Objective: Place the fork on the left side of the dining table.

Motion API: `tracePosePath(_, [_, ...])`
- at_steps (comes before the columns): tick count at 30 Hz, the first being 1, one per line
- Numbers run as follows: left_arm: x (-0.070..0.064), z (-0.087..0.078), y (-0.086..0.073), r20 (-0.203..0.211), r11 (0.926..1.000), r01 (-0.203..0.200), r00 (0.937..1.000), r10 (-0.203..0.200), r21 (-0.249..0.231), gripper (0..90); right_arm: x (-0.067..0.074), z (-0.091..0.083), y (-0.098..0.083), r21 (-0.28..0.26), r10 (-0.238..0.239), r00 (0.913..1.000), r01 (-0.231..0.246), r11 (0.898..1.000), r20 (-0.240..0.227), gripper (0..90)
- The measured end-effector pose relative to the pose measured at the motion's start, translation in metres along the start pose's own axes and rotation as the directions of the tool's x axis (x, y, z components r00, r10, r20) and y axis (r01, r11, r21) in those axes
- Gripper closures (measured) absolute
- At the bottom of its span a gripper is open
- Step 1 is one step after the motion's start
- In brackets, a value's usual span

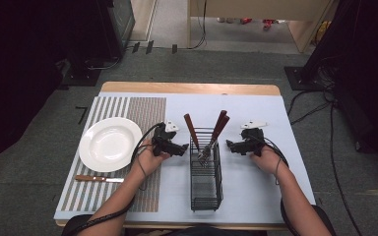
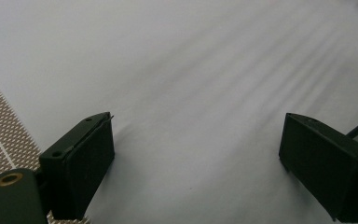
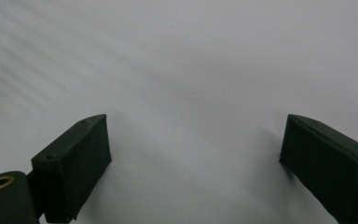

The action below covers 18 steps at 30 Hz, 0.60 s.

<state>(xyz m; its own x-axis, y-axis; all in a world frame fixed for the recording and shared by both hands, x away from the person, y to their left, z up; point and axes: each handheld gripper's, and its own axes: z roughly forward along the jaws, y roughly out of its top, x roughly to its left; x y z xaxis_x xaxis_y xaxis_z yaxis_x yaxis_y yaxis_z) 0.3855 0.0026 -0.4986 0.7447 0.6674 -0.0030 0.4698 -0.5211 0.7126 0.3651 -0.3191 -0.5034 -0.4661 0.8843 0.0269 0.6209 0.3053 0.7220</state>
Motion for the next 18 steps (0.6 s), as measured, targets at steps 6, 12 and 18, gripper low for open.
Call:
tracePosePath(6, [0.0002,0.0000,0.0001,0.001,1.0000,0.003,1.0000,-0.003,-0.002,10.7,-0.0001,0.0001,0.0001,0.002,0.000,1.0000,0.000,1.000,-0.001,7.6])
tracePosePath(12, [0.0019,-0.0016,0.0030,0.000,0.9998,0.008,1.0000,-0.008,0.018,13.1,-0.0002,0.0003,0.0004,0.002,-0.001,1.0000,0.001,1.000,-0.002,7.4])
tracePosePath(18, [0.0046,-0.0033,0.0028,0.020,0.9996,-0.020,0.9996,0.020,0.020,18.6,-0.0003,0.0002,0.0003,0.003,-0.002,1.0000,0.002,1.000,-0.003,7.4])
